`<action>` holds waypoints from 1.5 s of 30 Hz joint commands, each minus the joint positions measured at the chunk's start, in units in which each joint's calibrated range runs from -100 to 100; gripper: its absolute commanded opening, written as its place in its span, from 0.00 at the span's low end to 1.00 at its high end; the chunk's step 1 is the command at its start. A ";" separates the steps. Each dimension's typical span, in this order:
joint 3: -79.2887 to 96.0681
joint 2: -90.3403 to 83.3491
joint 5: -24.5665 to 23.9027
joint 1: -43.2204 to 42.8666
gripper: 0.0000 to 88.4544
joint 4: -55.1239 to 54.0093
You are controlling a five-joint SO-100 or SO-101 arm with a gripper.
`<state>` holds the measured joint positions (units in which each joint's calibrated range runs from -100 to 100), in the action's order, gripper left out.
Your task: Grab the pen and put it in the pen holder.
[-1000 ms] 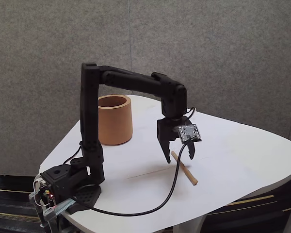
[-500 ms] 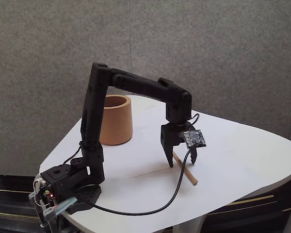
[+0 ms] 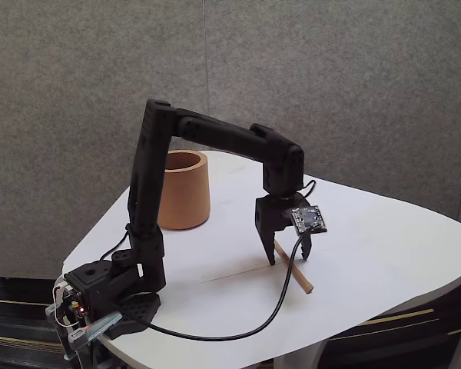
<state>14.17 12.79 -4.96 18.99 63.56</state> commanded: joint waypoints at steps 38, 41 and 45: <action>1.08 -5.18 0.19 0.49 0.01 -2.63; 1.08 -9.90 0.19 0.49 0.01 -0.85; 1.08 -16.81 0.19 -0.17 0.01 0.68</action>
<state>16.25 4.15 -4.96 19.06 63.31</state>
